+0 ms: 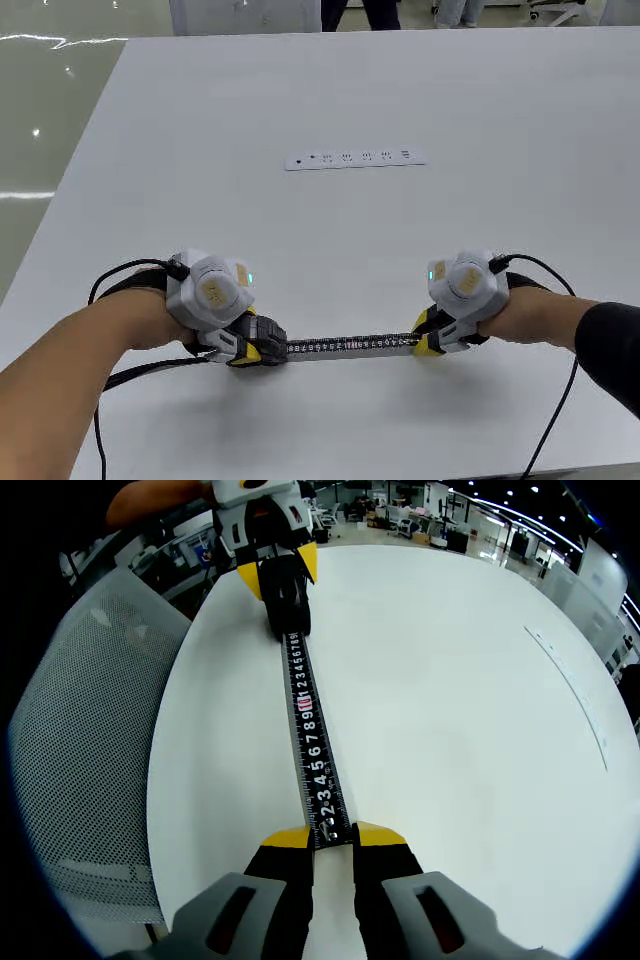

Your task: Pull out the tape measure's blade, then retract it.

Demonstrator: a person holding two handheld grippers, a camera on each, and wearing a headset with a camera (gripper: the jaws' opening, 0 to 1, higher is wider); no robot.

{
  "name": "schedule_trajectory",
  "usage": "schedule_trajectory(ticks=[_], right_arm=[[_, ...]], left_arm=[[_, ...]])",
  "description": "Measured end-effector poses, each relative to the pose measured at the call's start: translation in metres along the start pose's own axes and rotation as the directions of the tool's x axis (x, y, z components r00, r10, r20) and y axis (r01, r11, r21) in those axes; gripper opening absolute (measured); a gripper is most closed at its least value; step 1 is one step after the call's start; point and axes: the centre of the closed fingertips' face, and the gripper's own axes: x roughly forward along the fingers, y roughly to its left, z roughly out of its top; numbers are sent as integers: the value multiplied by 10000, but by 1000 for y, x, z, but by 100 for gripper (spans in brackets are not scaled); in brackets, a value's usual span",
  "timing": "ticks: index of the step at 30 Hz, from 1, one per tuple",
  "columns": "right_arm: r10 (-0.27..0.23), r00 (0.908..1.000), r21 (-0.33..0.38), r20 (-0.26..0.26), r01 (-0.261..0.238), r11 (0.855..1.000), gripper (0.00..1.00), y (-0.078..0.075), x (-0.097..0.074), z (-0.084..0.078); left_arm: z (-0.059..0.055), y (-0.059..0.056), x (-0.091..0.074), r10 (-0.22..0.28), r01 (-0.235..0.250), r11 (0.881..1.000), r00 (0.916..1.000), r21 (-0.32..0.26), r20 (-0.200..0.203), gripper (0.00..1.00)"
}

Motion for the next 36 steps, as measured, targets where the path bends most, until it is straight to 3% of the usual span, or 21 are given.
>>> schedule_trajectory(ticks=[36], right_arm=[[-135,9997,60,-193,136,9999,10,-4,-8,-13]], left_arm=[[-1,2,-1,7,-7,10000,10000,-43,2,30]])
